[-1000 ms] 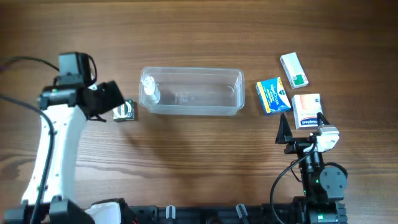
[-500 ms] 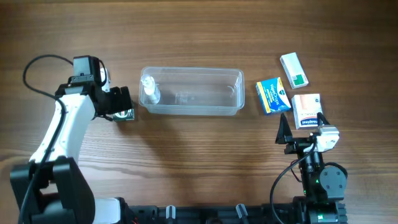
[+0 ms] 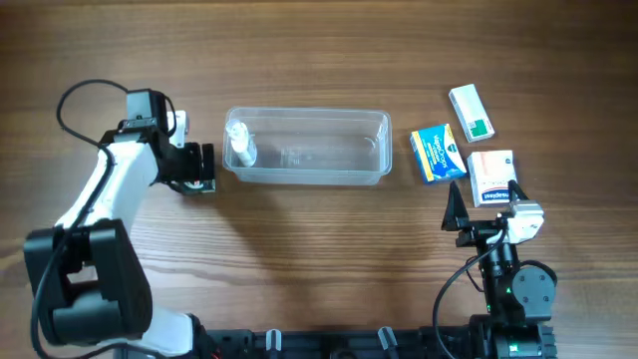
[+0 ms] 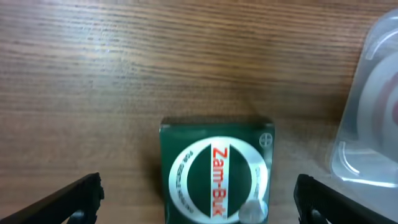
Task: Pack container
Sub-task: 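Move left gripper to green Zam-Buk box and grasp it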
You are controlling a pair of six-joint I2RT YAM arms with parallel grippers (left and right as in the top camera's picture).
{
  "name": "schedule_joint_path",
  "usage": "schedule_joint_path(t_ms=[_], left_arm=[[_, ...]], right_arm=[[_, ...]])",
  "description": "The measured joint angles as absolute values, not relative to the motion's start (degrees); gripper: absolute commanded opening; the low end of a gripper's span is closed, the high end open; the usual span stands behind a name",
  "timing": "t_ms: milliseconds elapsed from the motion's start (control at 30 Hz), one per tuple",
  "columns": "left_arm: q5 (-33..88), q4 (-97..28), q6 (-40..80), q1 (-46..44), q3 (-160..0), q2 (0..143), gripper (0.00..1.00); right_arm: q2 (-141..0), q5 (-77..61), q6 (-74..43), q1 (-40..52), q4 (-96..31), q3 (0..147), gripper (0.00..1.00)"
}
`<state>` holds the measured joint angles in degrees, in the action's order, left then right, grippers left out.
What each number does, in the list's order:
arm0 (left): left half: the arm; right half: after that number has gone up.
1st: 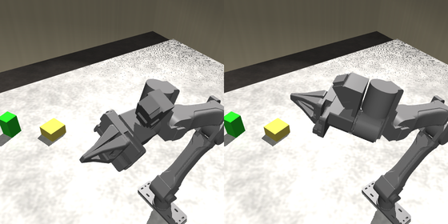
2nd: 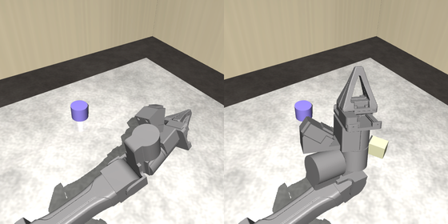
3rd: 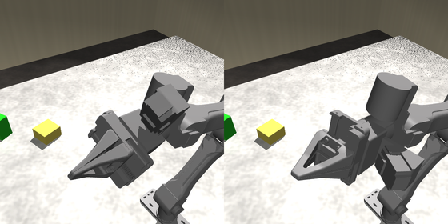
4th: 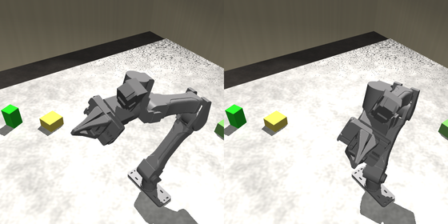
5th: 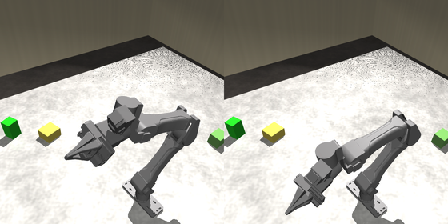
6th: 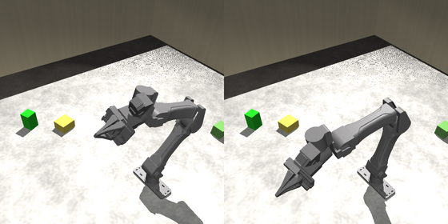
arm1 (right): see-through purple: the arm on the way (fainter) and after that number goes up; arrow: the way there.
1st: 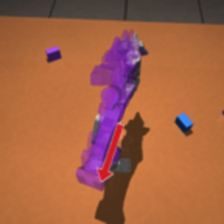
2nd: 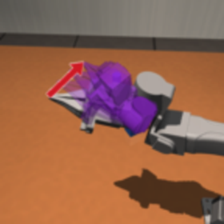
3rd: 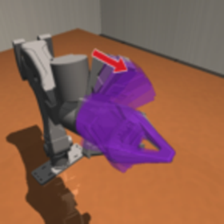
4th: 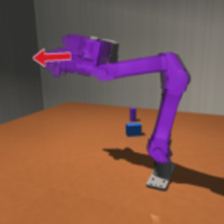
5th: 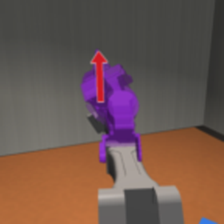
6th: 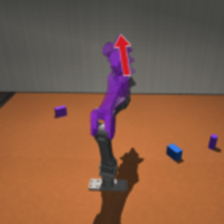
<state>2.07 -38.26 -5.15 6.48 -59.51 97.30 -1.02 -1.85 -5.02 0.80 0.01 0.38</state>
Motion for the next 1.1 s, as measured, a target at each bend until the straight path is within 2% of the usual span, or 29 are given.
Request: schedule_joint_path(t_ms=[267,400,567,767,900,1033,1100], left_arm=[[2.92,-37.19,-5.34,6.48,-59.51,100.33,0.99],[2.94,-36.82,-5.41,6.48,-59.51,102.02,0.93],[2.94,-36.21,-5.56,6.48,-59.51,102.45,0.9],[2.94,-35.92,-5.74,6.48,-59.51,103.33,0.75],[2.94,-35.73,-5.96,6.48,-59.51,103.61,0.73],[2.96,-35.75,-5.98,6.48,-59.51,103.61,0.63],[2.94,-35.75,-6.2,6.48,-59.51,103.61,0.61]], right_arm=[[-1.02,-1.85,-5.02,0.8,0.01,0.38,1.0],[-1.02,-1.85,-5.04,0.8,0.01,0.38,1.0],[-1.02,-1.85,-5.02,0.8,0.01,0.38,1.0],[-1.02,-1.85,-5.02,0.8,0.01,0.38,1.0],[-1.02,-1.85,-5.02,0.8,0.01,0.38,1.0],[-1.02,-1.85,-5.02,0.8,0.01,0.38,1.0],[-1.02,-1.85,-5.04,0.8,0.01,0.38,1.0]])
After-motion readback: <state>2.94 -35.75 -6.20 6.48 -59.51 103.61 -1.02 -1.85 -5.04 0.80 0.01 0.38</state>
